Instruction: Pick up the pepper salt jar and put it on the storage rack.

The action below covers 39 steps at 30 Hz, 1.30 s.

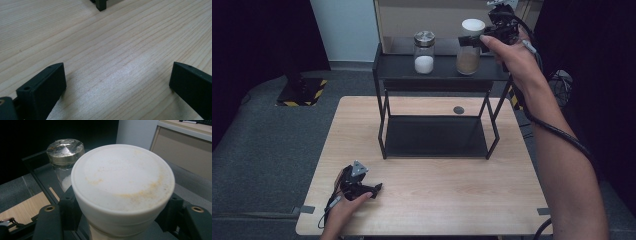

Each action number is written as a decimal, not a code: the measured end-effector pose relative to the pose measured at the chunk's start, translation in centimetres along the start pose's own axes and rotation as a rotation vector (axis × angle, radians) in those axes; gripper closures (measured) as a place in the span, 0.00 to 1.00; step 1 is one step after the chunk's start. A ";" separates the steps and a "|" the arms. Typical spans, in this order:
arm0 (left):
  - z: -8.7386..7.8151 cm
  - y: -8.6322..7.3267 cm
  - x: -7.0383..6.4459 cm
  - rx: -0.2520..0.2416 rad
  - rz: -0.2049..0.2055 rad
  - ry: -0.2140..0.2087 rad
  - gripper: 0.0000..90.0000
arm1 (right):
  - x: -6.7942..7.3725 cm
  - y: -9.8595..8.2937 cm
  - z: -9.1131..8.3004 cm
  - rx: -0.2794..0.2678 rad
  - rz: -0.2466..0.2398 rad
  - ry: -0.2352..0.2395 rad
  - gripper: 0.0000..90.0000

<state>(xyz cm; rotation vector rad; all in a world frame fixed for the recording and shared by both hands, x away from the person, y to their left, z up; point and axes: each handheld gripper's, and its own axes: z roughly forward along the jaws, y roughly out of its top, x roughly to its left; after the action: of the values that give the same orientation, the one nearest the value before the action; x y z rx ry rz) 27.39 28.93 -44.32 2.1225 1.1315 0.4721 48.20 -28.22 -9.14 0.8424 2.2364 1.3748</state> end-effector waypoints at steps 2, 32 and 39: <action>0.0 0.0 0.0 0.000 0.000 0.000 0.00 | 0.0 0.0 0.2 0.004 0.002 -0.001 0.38; 0.0 0.0 0.0 0.000 0.000 0.001 0.00 | -0.6 -0.5 0.8 0.017 0.007 0.006 0.35; 0.0 0.0 0.0 0.000 0.000 0.002 0.00 | -0.2 -0.5 0.3 0.020 -0.038 0.001 0.15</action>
<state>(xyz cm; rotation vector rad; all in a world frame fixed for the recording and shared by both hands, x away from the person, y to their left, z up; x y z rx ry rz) 27.37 28.91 -44.32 2.1226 1.1318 0.4742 48.39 -28.36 -9.76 0.8017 2.2589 1.3381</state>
